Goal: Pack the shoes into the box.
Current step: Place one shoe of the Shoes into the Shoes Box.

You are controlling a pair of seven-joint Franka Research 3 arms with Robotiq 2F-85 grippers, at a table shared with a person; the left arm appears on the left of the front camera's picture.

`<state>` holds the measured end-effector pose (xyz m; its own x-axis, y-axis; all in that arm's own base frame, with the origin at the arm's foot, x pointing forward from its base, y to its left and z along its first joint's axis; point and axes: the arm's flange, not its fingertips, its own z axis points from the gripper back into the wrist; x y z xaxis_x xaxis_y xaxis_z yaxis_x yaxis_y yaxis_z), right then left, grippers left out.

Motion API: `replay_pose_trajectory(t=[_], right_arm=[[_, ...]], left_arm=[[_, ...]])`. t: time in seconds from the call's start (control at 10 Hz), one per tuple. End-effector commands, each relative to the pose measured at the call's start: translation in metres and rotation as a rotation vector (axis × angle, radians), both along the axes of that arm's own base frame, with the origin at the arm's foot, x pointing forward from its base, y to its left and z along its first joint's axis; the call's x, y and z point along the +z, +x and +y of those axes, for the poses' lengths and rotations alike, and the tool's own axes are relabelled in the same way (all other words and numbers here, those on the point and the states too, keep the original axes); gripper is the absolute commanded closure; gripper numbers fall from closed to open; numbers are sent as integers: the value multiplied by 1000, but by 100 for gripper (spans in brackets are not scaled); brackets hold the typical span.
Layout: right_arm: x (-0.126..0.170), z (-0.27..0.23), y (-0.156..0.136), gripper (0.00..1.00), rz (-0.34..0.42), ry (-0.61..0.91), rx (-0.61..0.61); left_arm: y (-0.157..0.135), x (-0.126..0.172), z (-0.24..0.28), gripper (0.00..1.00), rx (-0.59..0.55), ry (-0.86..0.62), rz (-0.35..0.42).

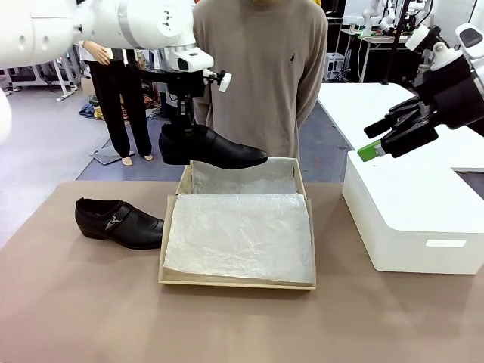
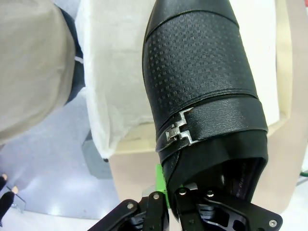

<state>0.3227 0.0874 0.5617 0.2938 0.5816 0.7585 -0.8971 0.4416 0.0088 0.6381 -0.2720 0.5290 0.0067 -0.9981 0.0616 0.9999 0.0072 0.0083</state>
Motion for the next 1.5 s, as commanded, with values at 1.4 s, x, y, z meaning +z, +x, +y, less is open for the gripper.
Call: replay_pose_trajectory(t=[1.4], right_arm=[[1, 0, 4, 0, -17, 19, 27]], left_arm=[[11, -27, -37, 100, -6, -16, 17]])
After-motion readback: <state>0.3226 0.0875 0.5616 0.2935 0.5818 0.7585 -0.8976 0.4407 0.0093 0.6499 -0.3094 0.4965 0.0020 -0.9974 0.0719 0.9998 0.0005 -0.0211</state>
